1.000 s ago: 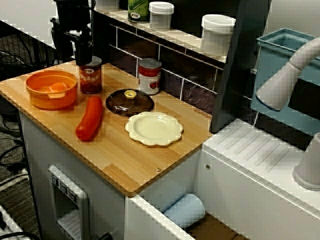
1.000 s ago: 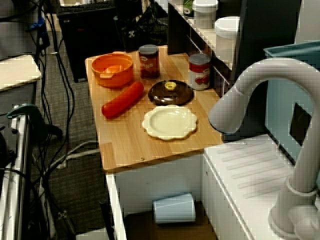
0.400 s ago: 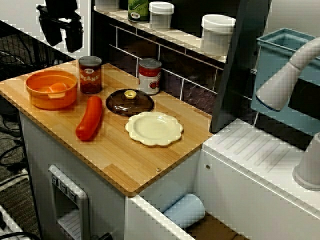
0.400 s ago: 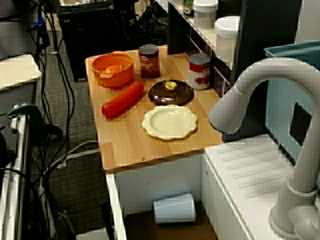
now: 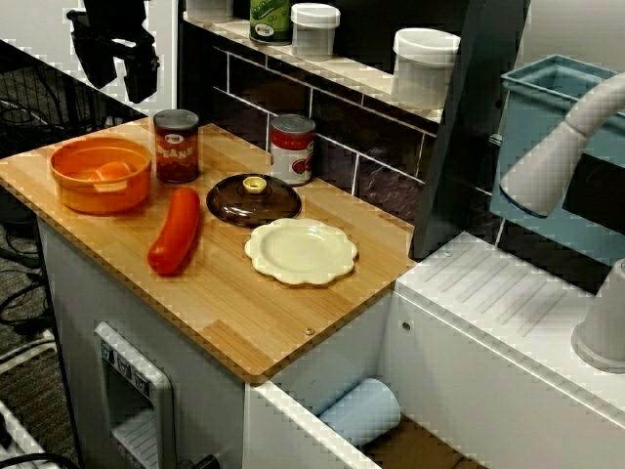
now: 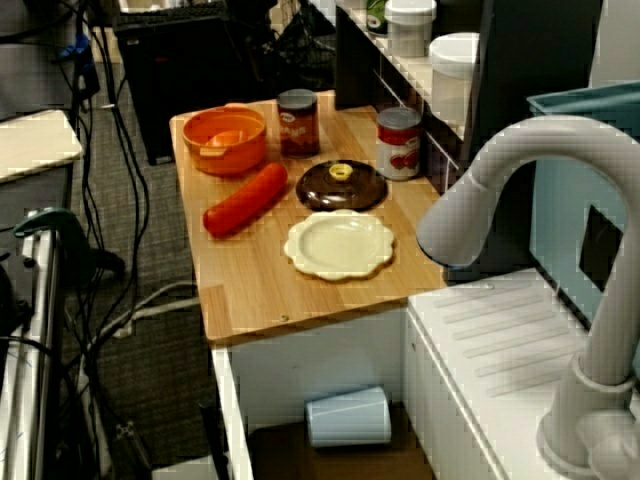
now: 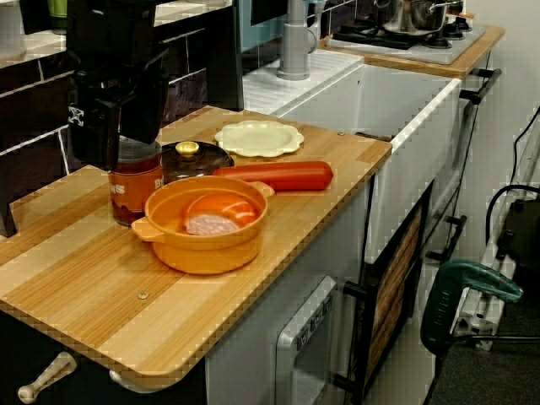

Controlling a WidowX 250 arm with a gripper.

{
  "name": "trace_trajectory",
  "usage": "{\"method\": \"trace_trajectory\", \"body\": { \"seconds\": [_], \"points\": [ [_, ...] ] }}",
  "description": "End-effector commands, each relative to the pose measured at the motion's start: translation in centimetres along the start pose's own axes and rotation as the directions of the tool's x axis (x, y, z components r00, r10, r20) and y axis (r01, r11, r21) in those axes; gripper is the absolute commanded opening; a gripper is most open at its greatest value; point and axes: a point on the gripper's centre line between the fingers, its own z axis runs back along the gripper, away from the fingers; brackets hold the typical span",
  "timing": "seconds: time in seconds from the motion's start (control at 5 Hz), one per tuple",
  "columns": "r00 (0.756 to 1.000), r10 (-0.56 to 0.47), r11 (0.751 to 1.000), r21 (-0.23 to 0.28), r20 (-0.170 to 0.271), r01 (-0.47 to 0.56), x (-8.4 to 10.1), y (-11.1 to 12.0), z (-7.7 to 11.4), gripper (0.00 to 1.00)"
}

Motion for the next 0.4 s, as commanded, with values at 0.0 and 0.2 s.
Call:
{"method": "trace_trajectory", "body": {
  "seconds": [0.0,0.2],
  "points": [
    [0.998,-0.013,0.997,0.070,0.064,0.008,0.16,0.81,-0.08,1.00],
    [0.997,-0.024,0.997,0.070,0.069,0.019,0.75,1.36,-0.31,1.00]
  ]
}}
